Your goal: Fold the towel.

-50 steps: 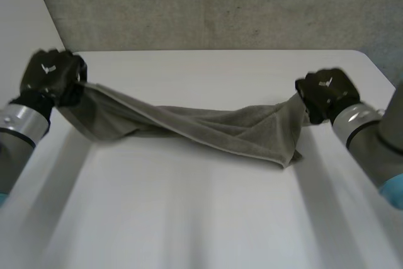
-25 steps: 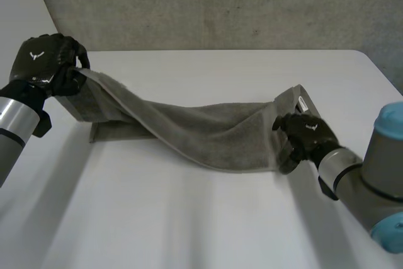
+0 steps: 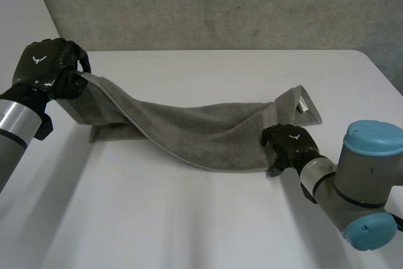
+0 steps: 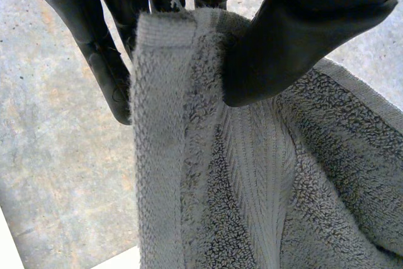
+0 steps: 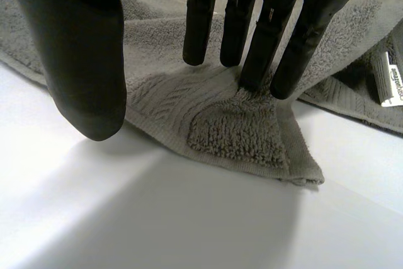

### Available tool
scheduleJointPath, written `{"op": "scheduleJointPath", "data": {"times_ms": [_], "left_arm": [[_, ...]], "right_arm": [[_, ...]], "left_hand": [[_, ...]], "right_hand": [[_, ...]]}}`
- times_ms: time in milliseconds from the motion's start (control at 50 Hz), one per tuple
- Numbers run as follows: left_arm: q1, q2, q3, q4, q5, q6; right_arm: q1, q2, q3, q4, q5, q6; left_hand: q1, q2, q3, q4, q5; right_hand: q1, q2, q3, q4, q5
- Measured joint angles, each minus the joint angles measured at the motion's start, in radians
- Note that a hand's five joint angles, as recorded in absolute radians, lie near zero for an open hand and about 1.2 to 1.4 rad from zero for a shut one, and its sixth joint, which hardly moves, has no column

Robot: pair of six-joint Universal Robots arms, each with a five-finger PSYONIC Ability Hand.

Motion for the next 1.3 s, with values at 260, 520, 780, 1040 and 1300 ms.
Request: {"op": "scheduleJointPath", "data": {"times_ms": [260,520,780,1040,1300], "left_arm": [[-0.001,-0.001,-0.007,0.001,0.000,0.000],[-0.002,-0.010,-0.009,0.001,0.000,0.000],[0.001,0.001,-0.008,-0.001,0.000,-0.002],[0.008,0.148,0.036,-0.051,0.000,-0.033],[0.041,0.246,0.238,-0.273,0.028,-0.127]], "right_arm": [[0.001,0.035,-0.025,-0.017,0.000,-0.005],[0.002,0.064,-0.043,-0.016,0.002,-0.042],[-0.010,-0.132,-0.051,-0.009,0.000,-0.019],[-0.063,-0.465,-0.252,0.303,-0.047,-0.071],[-0.224,-0.492,-0.722,0.774,-0.156,-0.275]], "left_hand": [[0.000,0.000,0.000,0.000,0.000],[0.000,0.000,0.000,0.000,0.000],[0.000,0.000,0.000,0.000,0.000],[0.000,0.000,0.000,0.000,0.000],[0.000,0.002,0.000,0.000,0.000]], "right_hand": [[0.021,0.013,0.017,0.023,0.023],[0.654,0.631,0.612,0.633,0.513],[0.737,0.715,0.731,0.739,0.726],[0.738,0.715,0.731,0.739,0.726],[0.738,0.715,0.740,0.739,0.728]]}}
